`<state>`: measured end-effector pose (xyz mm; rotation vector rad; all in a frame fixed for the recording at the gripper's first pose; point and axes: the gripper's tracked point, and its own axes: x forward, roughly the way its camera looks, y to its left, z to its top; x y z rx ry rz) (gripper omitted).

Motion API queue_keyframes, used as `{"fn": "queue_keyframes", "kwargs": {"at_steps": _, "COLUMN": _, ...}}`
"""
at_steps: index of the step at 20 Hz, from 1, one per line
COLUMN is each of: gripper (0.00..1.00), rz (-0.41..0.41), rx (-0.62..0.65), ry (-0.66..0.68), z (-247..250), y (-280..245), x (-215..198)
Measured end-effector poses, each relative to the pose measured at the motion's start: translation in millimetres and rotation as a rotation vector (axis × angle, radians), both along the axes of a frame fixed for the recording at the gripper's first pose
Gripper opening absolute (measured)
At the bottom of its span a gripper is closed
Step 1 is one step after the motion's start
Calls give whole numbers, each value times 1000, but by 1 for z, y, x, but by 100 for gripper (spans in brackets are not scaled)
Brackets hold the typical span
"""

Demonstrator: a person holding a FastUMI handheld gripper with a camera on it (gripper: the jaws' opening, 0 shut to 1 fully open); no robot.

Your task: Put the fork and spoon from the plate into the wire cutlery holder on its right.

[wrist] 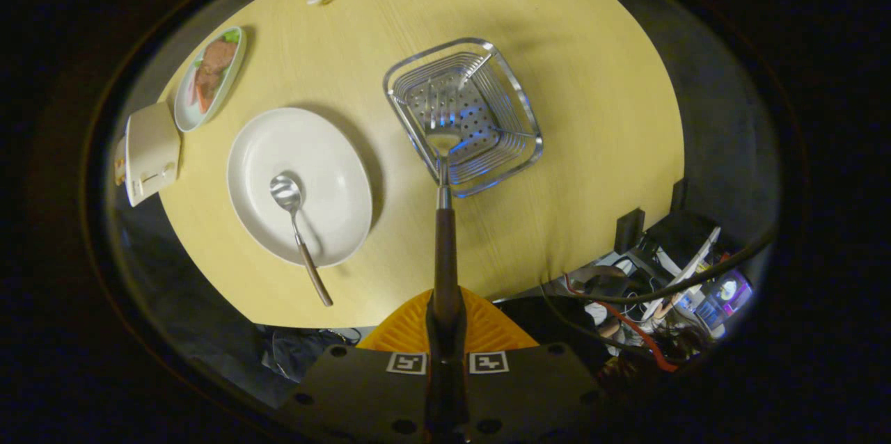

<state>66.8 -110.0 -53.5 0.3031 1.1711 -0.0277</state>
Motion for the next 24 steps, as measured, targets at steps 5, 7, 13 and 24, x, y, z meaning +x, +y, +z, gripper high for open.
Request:
{"fn": "queue_keyframes", "kwargs": {"at_steps": 5, "gripper": 31, "rz": 24, "rx": -5, "ry": -33, "z": 3, "y": -3, "x": 6}}
{"fn": "queue_keyframes", "kwargs": {"at_steps": 7, "gripper": 58, "rz": 41, "rx": 1, "ry": -36, "z": 3, "y": 2, "x": -1}}
{"fn": "queue_keyframes", "kwargs": {"at_steps": 13, "gripper": 99, "rz": 70, "rx": -13, "ry": -58, "z": 13, "y": 13, "x": -26}}
{"fn": "queue_keyframes", "kwargs": {"at_steps": 24, "gripper": 99, "rz": 172, "rx": -3, "ry": -113, "z": 12, "y": 103, "x": -74}}
